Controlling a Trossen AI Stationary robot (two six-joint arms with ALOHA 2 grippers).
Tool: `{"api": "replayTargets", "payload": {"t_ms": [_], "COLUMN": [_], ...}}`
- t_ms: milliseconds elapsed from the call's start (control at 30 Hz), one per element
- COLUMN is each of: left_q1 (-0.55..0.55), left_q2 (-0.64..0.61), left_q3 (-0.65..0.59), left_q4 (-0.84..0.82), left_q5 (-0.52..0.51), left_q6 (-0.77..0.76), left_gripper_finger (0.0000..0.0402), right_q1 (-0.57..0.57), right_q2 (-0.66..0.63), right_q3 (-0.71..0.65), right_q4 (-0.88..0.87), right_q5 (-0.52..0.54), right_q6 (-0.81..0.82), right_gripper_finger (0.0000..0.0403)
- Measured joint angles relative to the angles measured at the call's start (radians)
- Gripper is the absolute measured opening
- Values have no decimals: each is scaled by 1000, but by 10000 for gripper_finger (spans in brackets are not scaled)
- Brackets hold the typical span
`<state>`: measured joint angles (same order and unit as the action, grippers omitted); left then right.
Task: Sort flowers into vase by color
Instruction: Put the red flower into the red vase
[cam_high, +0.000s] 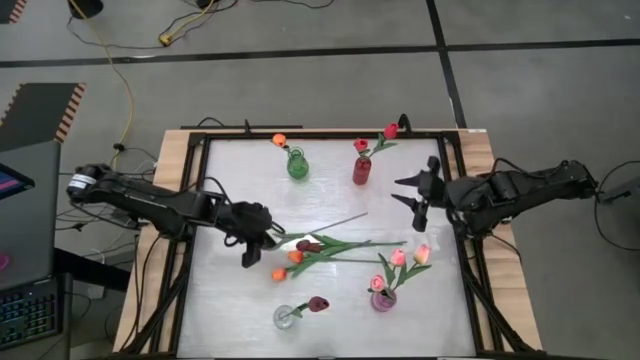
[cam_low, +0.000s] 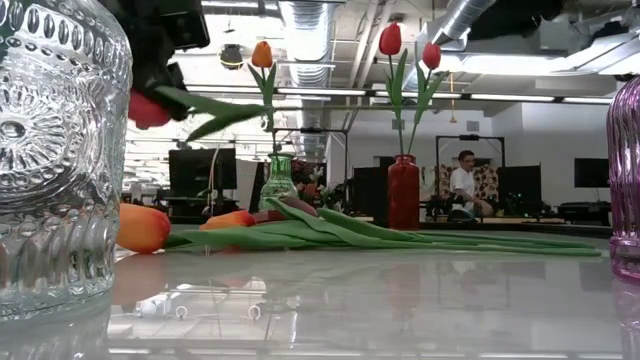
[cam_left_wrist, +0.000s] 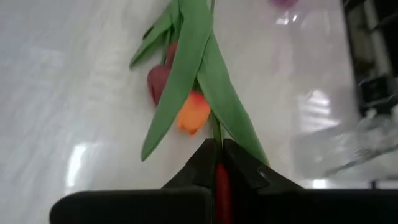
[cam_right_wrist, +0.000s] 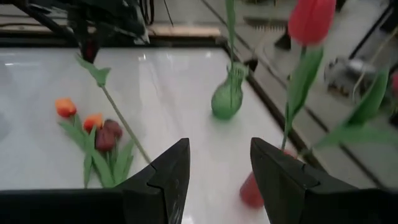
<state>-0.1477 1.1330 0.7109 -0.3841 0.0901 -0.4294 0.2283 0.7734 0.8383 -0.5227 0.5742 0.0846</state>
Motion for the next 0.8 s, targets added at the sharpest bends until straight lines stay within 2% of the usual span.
{"api": "replayTargets", "payload": {"t_ms": [133, 400, 600, 800], "left_q1": [34, 123, 190, 234], "left_q2": [-9, 15, 14, 14], "left_q3": [0, 1, 2, 2], "left_q4": [88, 396, 492, 543], "left_q5": [48, 192, 264, 268], "left_q6": [-60, -208, -473, -688], "left_gripper_finger": [2, 2, 2, 2], "right_q1": [0, 0, 0, 0], "right_q2": [0, 0, 0, 0], "right_q3": [0, 0, 0, 0], "right_q4": [72, 160, 261, 354], "right_q5": [0, 0, 1, 0], "right_q6": [-96, -243, -431, -598], "right_gripper_finger": [195, 195, 195, 195]}}
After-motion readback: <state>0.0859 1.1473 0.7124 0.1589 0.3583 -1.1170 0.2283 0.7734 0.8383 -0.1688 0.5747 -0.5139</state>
